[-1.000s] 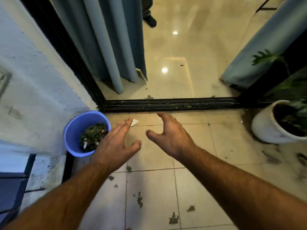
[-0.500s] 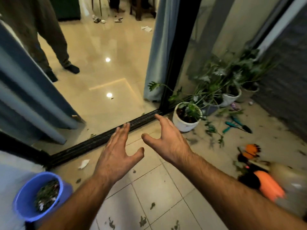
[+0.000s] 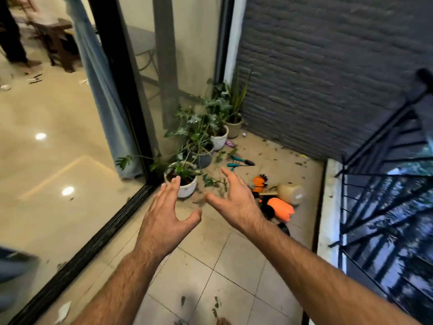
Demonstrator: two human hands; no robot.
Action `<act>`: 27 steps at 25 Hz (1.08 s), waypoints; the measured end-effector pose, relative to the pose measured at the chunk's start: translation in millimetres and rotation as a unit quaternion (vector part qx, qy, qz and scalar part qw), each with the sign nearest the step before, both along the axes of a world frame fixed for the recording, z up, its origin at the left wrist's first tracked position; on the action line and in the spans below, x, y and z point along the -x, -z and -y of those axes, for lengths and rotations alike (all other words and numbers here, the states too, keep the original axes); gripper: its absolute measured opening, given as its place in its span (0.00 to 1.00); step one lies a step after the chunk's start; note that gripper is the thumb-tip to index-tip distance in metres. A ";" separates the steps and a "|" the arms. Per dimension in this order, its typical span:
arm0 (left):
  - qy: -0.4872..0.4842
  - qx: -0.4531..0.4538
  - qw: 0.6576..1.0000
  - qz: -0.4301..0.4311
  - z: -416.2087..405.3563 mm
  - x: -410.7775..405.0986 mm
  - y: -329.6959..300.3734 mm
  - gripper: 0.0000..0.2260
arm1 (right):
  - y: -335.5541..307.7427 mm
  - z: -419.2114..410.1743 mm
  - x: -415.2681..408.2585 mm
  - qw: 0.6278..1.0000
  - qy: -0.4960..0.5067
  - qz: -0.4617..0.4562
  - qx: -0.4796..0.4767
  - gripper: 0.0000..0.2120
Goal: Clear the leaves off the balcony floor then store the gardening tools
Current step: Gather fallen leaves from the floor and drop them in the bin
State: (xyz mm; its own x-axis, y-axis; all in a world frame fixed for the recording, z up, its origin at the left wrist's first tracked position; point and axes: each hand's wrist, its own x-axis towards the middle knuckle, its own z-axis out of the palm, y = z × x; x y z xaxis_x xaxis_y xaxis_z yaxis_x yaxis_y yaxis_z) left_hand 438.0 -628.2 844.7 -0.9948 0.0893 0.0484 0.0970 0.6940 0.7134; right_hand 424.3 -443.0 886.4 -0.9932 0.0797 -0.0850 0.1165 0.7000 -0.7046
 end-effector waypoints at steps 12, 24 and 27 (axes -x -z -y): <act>0.172 0.037 0.984 -0.005 -45.9 -13.7 -37.8 0.44 | -40.0 -55.6 -84.6 0.985 0.173 -0.021 0.009 0.41; 0.153 0.137 0.974 0.096 -58.3 27.4 0.0 0.44 | 30.0 -164.0 -53.7 0.977 0.174 0.117 0.024 0.37; 0.149 0.138 0.971 0.125 -78.1 46.9 4.8 0.44 | 48.8 -198.1 -44.5 0.972 0.168 0.160 0.043 0.38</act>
